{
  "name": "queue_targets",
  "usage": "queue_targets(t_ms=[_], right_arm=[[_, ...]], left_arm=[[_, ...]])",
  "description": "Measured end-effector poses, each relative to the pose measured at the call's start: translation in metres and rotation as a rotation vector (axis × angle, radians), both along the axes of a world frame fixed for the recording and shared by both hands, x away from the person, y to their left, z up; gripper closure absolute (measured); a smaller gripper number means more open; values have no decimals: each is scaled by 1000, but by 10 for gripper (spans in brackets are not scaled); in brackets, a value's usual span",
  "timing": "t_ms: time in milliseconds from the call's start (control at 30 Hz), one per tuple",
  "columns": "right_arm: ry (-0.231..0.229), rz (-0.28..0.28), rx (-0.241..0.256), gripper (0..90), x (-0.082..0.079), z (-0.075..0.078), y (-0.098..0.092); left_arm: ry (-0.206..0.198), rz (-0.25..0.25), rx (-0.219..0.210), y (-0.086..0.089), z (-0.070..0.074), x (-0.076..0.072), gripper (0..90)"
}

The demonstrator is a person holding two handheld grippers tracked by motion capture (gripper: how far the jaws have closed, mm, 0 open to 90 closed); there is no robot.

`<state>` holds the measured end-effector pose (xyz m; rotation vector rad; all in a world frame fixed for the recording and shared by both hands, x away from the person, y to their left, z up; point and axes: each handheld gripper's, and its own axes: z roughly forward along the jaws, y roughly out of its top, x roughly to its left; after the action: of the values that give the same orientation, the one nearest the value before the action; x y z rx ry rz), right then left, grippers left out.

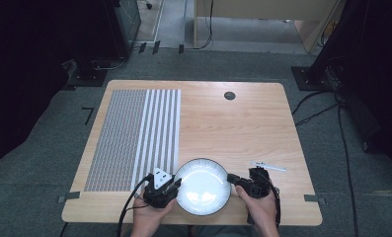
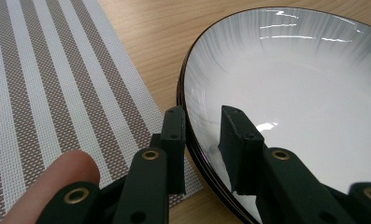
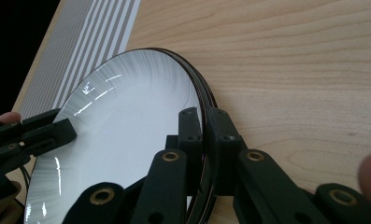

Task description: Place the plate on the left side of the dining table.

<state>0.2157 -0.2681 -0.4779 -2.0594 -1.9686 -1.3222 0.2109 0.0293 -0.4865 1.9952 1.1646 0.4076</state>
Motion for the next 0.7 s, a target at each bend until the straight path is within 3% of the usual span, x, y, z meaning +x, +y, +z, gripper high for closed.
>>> queue_targets(t_ms=[167, 233, 267, 300, 333, 367, 567, 700], right_arm=[[-2, 0, -29, 829, 0, 2, 4], [-14, 2, -59, 800, -2, 3, 9], [-25, 2, -98, 805, -3, 5, 13], [-25, 2, -98, 805, -3, 5, 13], [-32, -16, -145, 867, -5, 6, 18], [-34, -24, -159, 875, -5, 6, 19], [-30, -55, -89, 892, -5, 2, 13], [-43, -64, -88, 893, -6, 1, 14]], left_arm=[[0, 1, -6, 0, 0, 0, 717], [0, 2, -5, 0, 0, 0, 713], [-1, 1, -5, 0, -1, 0, 711], [-1, 1, -5, 0, -1, 0, 710], [0, 1, -7, 0, -1, 0, 708], [0, 2, -7, 0, -1, 0, 708], [-9, -6, 5, -1, -1, -1, 694], [2, -19, 3, -3, -3, 0, 626]])
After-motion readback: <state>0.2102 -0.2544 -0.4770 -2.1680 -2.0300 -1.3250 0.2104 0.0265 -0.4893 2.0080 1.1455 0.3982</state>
